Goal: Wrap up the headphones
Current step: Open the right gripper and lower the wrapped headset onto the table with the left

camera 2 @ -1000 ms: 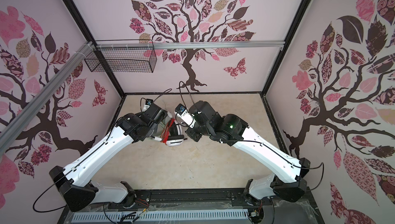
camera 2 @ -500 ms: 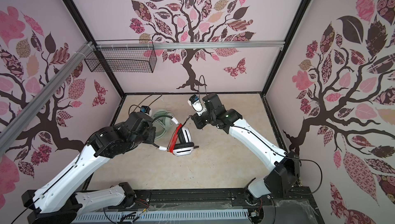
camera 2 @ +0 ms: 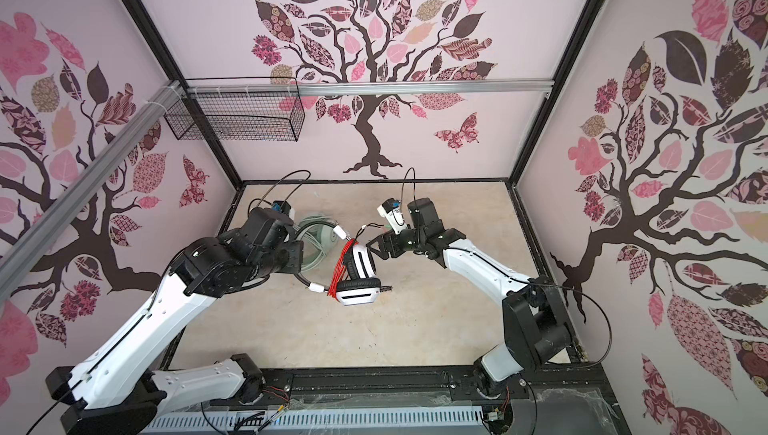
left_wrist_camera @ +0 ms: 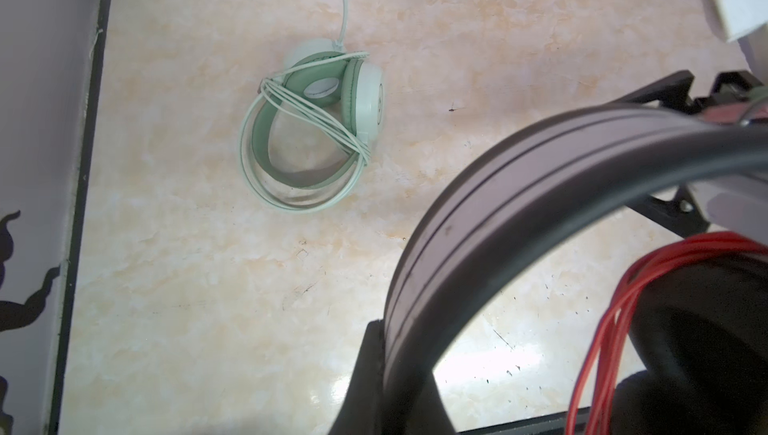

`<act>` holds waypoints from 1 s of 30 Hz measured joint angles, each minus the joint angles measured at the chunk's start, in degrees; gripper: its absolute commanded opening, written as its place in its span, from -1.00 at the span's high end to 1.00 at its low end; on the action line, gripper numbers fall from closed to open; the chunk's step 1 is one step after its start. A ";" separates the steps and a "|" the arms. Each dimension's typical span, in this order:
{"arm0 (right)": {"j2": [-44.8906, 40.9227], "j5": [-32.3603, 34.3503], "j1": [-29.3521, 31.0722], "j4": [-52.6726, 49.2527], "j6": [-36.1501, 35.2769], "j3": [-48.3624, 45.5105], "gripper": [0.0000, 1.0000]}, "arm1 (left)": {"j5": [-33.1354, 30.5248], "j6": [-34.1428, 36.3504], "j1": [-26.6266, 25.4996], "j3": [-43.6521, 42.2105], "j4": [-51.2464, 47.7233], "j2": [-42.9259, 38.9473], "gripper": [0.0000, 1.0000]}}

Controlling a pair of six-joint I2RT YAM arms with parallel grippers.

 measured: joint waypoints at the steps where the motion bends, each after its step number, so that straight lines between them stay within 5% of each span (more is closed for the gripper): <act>1: -0.09 1.20 -0.90 0.50 0.57 -1.25 -0.87 | 0.28 -0.66 0.83 -2.10 1.29 0.00 1.00; 12: -2.91 18.27 -21.00 1.25 14.45 -14.43 -0.99 | 1.11 -6.45 2.56 -19.04 15.58 5.90 1.00; 30: -9.62 28.68 -20.22 8.52 19.78 -18.80 -0.99 | 8.61 -12.59 2.56 -28.33 39.93 24.50 1.00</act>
